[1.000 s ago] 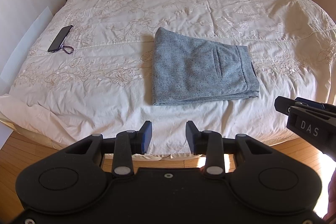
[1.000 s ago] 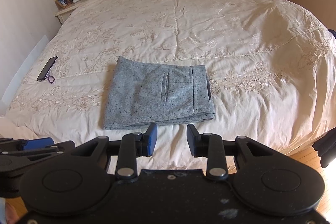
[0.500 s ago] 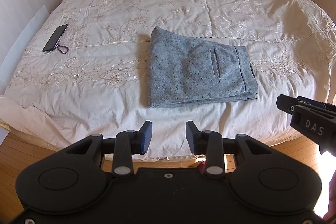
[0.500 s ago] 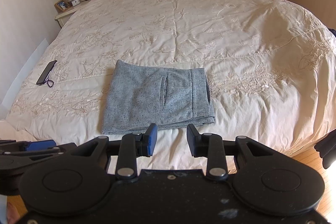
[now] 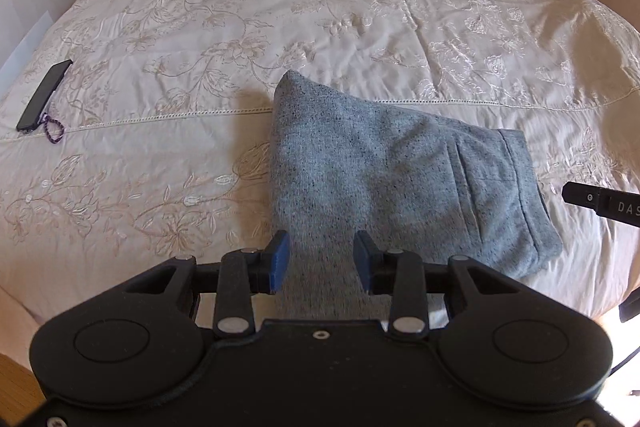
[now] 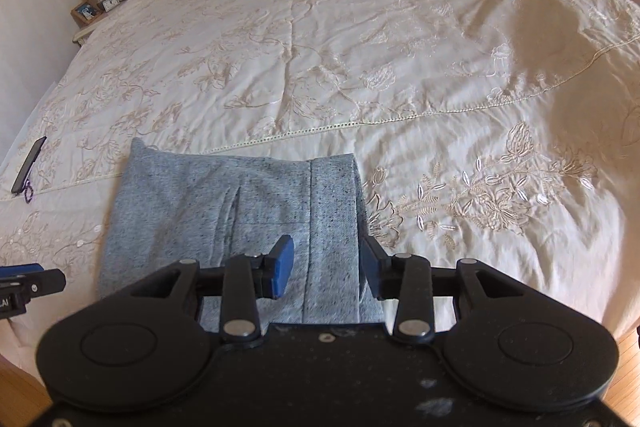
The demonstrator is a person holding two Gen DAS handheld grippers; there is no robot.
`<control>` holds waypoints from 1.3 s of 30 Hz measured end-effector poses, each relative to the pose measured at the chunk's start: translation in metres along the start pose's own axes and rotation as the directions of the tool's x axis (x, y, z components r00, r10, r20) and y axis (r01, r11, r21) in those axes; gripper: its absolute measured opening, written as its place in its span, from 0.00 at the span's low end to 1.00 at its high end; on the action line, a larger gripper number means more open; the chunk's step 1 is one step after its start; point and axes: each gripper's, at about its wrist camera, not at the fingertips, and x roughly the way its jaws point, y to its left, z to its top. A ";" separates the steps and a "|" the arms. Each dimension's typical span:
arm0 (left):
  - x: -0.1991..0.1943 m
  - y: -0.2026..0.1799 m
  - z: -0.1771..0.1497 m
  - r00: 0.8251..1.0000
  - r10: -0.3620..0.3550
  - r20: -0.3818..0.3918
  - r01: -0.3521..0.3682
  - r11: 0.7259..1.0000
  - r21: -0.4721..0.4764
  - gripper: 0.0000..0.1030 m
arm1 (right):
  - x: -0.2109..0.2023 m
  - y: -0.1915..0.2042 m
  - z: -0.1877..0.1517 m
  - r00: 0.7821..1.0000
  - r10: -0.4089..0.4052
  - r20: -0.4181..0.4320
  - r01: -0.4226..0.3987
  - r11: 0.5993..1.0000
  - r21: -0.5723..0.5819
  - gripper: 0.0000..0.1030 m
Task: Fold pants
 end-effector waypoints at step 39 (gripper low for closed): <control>0.042 0.035 0.066 0.975 -0.219 0.027 0.219 0.976 0.011 0.24 | 0.055 -0.006 0.055 0.982 0.189 -0.025 -0.186 0.978 0.095 0.13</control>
